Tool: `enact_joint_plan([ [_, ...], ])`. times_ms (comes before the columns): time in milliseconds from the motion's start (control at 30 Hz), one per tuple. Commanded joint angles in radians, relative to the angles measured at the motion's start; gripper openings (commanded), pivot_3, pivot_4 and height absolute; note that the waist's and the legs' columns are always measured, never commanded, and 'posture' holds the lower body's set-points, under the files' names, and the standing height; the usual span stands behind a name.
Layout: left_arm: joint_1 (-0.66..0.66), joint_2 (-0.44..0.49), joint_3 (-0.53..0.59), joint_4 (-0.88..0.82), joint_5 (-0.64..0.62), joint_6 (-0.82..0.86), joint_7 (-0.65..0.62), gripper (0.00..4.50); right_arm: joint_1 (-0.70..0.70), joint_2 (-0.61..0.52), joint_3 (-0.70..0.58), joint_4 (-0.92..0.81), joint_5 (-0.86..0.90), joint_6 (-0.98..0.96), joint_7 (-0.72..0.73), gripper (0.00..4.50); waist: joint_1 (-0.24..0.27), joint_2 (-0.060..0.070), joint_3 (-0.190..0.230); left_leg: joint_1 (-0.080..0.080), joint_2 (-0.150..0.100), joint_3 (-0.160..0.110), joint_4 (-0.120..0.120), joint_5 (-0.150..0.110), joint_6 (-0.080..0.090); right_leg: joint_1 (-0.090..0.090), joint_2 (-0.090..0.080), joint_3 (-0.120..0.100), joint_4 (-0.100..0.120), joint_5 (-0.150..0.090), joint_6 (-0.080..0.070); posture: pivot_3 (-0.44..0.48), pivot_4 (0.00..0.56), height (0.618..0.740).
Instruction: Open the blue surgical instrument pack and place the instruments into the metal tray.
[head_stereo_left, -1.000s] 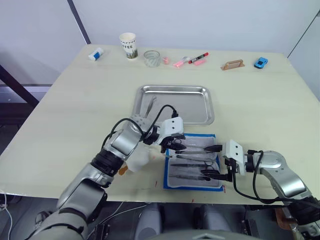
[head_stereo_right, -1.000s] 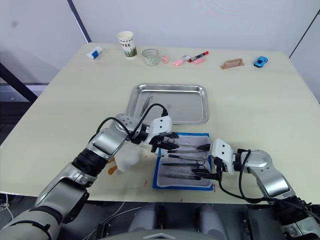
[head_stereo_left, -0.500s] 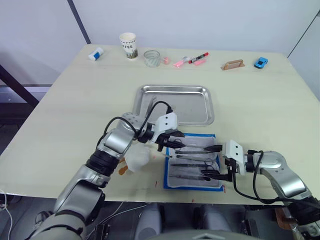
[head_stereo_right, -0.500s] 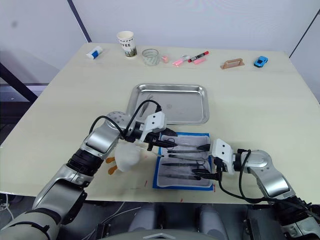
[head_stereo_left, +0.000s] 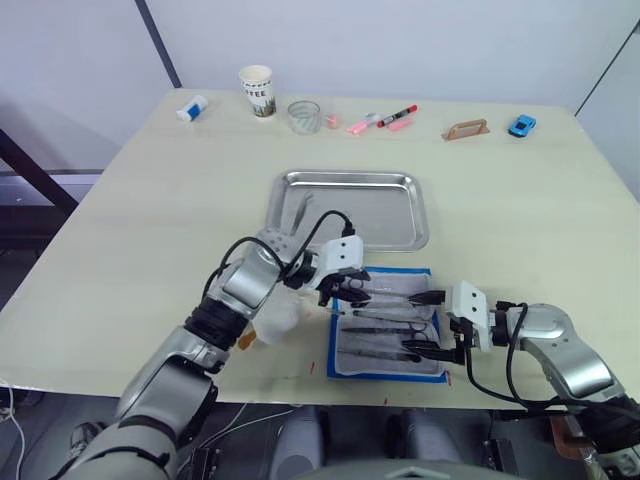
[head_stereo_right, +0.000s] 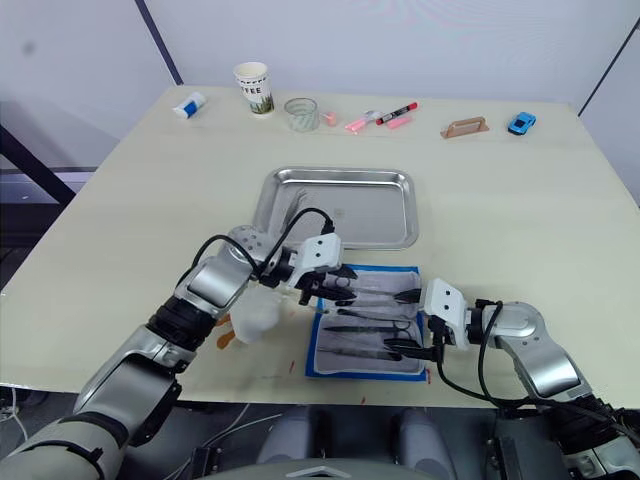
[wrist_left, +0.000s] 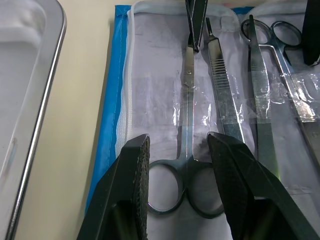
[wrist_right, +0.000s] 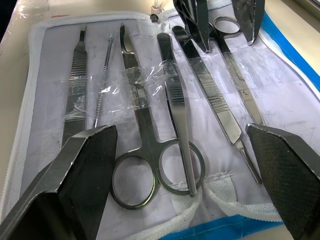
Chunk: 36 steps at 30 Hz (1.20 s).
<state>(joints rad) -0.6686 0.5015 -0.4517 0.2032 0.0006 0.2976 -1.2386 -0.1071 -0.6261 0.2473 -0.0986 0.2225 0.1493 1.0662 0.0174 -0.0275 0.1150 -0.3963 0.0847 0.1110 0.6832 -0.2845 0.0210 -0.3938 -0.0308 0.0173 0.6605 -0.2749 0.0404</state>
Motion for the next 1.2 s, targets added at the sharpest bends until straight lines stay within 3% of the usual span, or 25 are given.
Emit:
enact_joint_plan([
  [33, -0.012, 0.003, -0.030, 0.017, 0.041, 0.000, -0.001, 1.94, 0.036, -0.027, 0.027, 0.041, -0.039, 0.042, 0.005, 4.50, 0.000, 0.000, 0.000, 0.000, 0.000, 0.000, 0.000, 0.000, 0.000, 0.000, 0.000, 0.000, 0.000, 0.000, 0.000, 0.000, 0.150, 0.740],
  [133, -0.014, 0.007, -0.053, 0.023, 0.054, 0.031, -0.020, 1.24, 0.035, -0.027, 0.027, 0.041, -0.038, 0.043, 0.006, 4.50, 0.000, 0.000, 0.000, 0.000, 0.000, 0.000, 0.000, 0.000, 0.000, 0.000, 0.000, 0.000, 0.000, 0.000, 0.000, 0.000, 0.150, 0.740],
  [233, -0.019, 0.006, -0.073, 0.032, 0.070, 0.047, -0.022, 0.07, 0.034, -0.027, 0.028, 0.042, -0.037, 0.045, 0.007, 4.50, 0.000, 0.001, -0.001, 0.000, 0.000, 0.000, 0.000, 0.000, 0.000, 0.000, 0.000, 0.000, 0.000, 0.000, 0.000, 0.000, 0.150, 0.740],
  [1200, -0.108, 0.075, -0.073, -0.154, 0.036, 0.307, -0.094, 0.03, 0.007, -0.018, 0.076, 0.066, -0.053, 0.075, 0.021, 4.50, -0.004, 0.001, -0.005, 0.001, -0.001, -0.002, 0.000, 0.000, 0.001, 0.001, 0.001, 0.001, 0.000, -0.001, 0.000, 0.000, 0.150, 0.740],
])
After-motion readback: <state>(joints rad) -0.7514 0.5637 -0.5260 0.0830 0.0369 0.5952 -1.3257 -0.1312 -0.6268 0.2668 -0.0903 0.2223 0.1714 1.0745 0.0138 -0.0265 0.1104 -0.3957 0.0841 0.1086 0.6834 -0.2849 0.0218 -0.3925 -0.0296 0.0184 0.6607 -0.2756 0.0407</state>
